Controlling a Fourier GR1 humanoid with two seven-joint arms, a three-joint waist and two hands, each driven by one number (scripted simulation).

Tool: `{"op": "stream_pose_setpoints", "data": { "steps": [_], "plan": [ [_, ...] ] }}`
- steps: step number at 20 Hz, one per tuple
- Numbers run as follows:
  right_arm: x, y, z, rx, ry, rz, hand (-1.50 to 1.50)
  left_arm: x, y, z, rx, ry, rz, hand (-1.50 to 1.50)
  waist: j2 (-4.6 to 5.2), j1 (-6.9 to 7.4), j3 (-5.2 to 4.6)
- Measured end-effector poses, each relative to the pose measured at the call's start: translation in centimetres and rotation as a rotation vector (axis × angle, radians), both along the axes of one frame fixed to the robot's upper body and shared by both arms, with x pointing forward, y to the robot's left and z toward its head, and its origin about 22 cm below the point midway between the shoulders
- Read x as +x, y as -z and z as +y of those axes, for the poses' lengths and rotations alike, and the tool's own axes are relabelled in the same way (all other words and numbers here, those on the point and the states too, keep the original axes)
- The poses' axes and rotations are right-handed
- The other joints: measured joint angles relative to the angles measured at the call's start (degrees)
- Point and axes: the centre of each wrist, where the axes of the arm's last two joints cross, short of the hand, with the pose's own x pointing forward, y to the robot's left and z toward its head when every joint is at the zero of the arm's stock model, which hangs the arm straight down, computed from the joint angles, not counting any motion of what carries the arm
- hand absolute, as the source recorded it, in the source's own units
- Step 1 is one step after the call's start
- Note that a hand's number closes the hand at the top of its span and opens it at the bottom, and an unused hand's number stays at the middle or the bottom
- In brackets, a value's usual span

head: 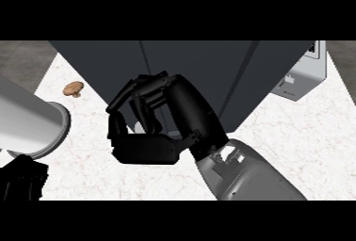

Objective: Pick up the bottled water, place it into the cabinet and close the cabinet

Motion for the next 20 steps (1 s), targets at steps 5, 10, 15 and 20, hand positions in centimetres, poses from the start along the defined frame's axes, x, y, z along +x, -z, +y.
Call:
{"op": "stream_pose_setpoints", "data": {
  "steps": [5,10,15,20],
  "plan": [
    [5.8,0.7,-1.2,0.003,-0.010,0.045,1.50,-1.1,-0.5,0.8,-0.001,-0.007,-0.004,1.50,-0.17,-0.54,0.06],
    [8.2,2.2,-1.4,0.023,-0.104,0.020,1.50,-1.2,0.0,1.4,0.004,-0.011,-0.008,1.50,-1.61,-0.44,-0.19],
    [9.5,2.6,-1.5,0.019,-0.185,0.009,1.50,-1.2,-0.2,1.6,0.007,0.009,-0.010,1.50,-2.15,0.39,-0.60],
    [10.4,2.9,-1.9,0.016,-0.238,-0.027,1.50,-0.7,-0.4,1.4,0.012,0.016,-0.017,1.50,-2.23,0.75,-0.88]
  ]
}}
